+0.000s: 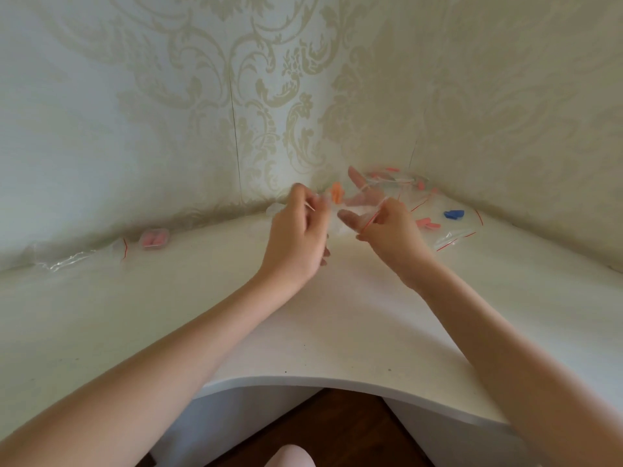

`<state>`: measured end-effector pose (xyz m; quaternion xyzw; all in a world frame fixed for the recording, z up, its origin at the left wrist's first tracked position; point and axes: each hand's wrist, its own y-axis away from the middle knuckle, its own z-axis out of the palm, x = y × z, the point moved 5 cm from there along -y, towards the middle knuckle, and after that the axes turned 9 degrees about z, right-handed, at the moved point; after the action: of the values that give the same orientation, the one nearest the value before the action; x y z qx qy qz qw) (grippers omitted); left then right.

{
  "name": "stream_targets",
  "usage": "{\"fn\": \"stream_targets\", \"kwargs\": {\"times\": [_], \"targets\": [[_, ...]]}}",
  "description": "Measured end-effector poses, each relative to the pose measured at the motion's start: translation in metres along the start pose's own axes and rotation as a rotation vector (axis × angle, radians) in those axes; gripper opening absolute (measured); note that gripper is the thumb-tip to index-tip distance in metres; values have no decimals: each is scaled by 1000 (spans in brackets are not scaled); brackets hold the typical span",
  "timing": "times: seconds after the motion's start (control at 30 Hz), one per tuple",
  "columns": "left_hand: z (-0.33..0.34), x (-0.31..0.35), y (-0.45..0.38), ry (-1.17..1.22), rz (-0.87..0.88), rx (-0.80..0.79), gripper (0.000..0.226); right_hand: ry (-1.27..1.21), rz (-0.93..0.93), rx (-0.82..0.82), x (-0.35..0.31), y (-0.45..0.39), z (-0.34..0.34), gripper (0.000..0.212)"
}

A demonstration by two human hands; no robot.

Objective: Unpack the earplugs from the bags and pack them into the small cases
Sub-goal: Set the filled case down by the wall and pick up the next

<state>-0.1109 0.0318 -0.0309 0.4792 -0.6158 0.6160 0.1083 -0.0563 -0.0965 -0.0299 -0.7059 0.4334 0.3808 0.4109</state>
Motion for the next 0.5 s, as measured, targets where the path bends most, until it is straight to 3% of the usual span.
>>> {"fn": "stream_targets", "kwargs": {"times": [0.1,0.17,0.23,0.37,0.5], "targets": [[-9,-13,-7,219,-257,104,17,-163,13,-79,-8,3,-1,41],[-7,-18,-8,344,-355,98,21,-156,4,-122,-10,4,1,35],[-7,-20,-8,420,-380,109,21,-122,1,-139,-10,6,3,24],[-11,-23,-8,493,-400,167,9,-64,-2,-118,-7,7,4,30],[-11,-19,-9,460,-321,131,9,-89,59,-50,-3,4,2,19]]}}
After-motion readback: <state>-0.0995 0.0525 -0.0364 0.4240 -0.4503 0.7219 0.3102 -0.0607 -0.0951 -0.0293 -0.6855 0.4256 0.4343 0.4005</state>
